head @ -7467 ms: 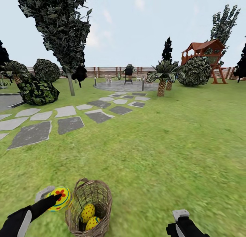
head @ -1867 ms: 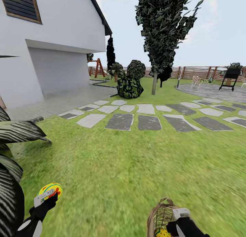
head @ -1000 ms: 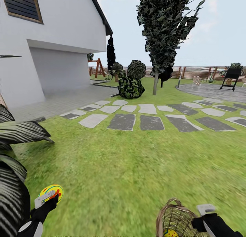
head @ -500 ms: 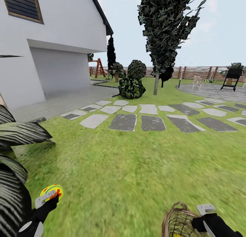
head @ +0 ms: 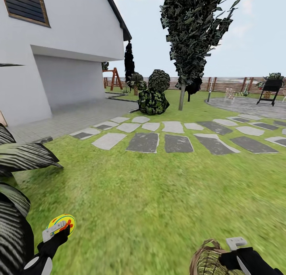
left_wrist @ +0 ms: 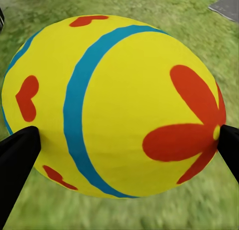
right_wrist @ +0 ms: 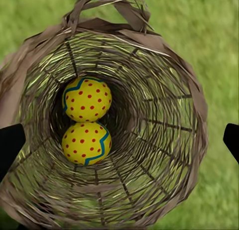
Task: Take the three Easter eggs out of the wicker basket on the lawn in the garden, then place them on the lawn next to a single tree (choose any tree) so that all three eggs are next to the same tree and none are left in the basket.
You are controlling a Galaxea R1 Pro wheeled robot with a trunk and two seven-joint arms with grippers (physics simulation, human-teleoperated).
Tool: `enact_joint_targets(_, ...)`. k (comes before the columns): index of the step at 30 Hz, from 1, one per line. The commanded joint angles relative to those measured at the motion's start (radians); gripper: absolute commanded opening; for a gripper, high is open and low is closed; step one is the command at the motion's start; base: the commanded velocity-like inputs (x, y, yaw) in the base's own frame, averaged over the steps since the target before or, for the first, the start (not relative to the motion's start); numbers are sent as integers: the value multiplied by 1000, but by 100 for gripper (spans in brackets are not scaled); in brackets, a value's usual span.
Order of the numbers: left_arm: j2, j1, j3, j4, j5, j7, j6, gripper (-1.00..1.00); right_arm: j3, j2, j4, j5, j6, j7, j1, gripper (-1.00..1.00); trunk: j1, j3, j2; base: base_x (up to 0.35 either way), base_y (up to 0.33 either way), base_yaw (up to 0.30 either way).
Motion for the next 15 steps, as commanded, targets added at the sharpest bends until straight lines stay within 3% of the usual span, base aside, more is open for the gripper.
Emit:
enact_joint_targets(1,-1,-1,5,1,-3,-8,-3,-100,6,0,-1,-3,5,-1,-1,100,0,-1,-1,0,0,0)
enact_joint_targets(5,-1,-1,5,1,-3,-8,-3,-100,5,0,-1,-3,6,-3,-1,100,0,-1,-1,0,0,0)
enact_joint_targets(15,-2,-1,5,1,-3,-8,-3,-100,4,-4,-1,-5,6,-3,-1,100,38,-32,-71,0,0,0)
